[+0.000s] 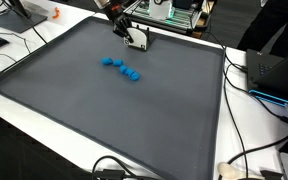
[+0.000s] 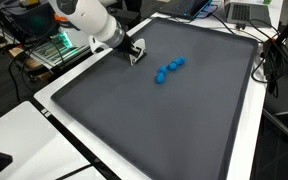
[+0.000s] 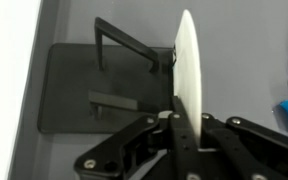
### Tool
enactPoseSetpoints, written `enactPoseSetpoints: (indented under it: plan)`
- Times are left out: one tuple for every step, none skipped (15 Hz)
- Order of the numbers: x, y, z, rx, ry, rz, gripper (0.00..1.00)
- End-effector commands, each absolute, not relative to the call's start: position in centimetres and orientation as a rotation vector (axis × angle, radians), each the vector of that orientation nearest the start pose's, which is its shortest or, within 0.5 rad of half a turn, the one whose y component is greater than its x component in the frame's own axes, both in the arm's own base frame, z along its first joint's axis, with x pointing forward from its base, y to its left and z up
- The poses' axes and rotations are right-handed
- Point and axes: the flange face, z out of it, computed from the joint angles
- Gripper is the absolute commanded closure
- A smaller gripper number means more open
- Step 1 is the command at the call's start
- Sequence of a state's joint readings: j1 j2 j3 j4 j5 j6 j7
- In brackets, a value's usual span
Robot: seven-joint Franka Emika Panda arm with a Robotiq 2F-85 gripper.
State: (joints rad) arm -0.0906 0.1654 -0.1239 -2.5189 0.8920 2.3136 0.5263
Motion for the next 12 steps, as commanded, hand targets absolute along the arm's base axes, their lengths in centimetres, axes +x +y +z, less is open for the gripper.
enactPoseSetpoints:
  plan:
    - [41.2, -8.0, 19.3, -1.95, 1.783, 0.549, 0.57]
    - [41.2, -8.1, 19.5, -1.953, 1.786, 0.546, 0.5]
    - [41.3, -8.3, 19.7, -1.954, 1.784, 0.54, 0.42]
    - [41.4, -8.4, 19.9, -1.953, 1.783, 0.53, 0.35]
    - [41.5, -8.5, 20.1, -1.95, 1.781, 0.522, 0.29]
    - [41.6, -8.6, 20.2, -1.951, 1.779, 0.518, 0.21]
    - [41.7, -8.7, 20.4, -1.951, 1.773, 0.513, 0.14]
    - [41.8, -8.8, 20.6, -1.949, 1.775, 0.505, 0.17]
    - [41.9, -8.9, 20.8, -1.948, 1.774, 0.497, 0.45]
    - [42.0, -9.0, 20.9, -1.949, 1.776, 0.492, 0.44]
    - [41.9, -9.1, 20.9, -1.953, 1.775, 0.498, 0.45]
    - [42.0, -9.1, 20.9, -1.956, 1.775, 0.503, 0.48]
